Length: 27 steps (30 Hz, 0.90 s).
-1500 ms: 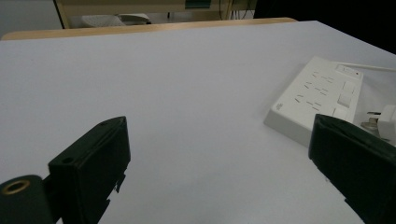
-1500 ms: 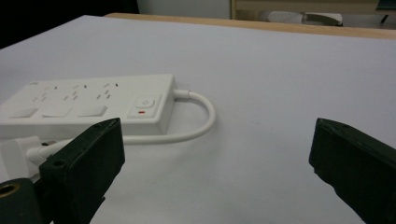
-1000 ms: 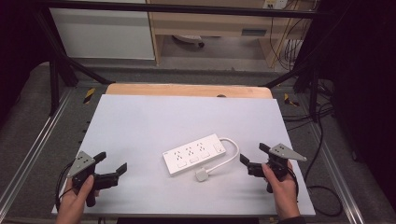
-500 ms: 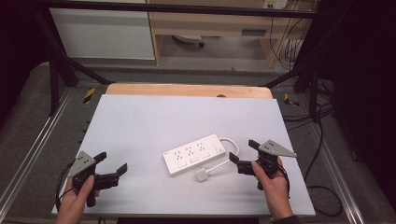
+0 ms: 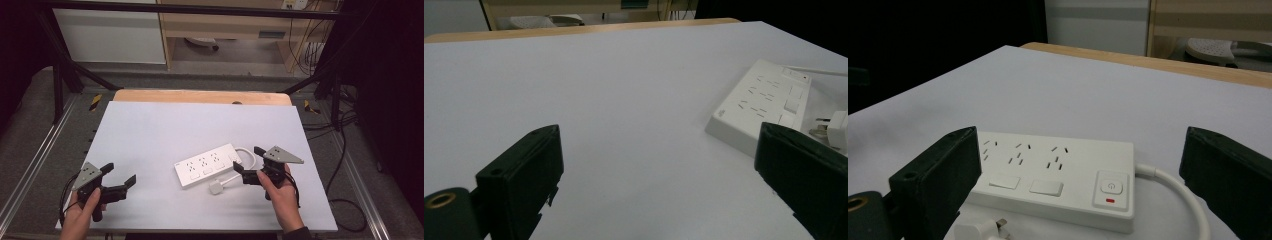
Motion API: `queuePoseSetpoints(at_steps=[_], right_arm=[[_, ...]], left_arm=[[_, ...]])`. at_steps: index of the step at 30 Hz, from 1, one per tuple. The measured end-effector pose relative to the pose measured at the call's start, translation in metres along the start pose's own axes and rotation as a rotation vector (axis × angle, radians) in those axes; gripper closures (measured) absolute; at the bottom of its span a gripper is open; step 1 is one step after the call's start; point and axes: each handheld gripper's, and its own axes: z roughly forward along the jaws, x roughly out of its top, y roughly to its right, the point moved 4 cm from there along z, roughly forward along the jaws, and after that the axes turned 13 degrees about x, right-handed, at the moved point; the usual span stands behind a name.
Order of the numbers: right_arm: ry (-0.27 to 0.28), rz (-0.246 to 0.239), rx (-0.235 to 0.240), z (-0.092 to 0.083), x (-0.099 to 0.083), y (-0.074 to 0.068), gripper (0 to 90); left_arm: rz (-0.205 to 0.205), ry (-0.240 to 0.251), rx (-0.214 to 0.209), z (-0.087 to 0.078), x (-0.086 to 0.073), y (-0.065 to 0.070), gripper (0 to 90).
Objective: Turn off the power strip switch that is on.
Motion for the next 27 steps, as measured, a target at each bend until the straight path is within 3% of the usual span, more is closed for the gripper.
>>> queuePoseSetpoints(at_steps=[9, 27], right_arm=[[-0.009, 0.003, -0.020, 0.015, 0.006, -0.004, 3.3], [-0.028, -0.017, 0.022, 0.034, 0.013, -0.016, 10.9]], left_arm=[[0.000, -0.005, -0.001, 0.000, -0.001, 0.000, 5.2], [0.001, -0.004, -0.001, 0.000, -0.001, -0.001, 5.3]])
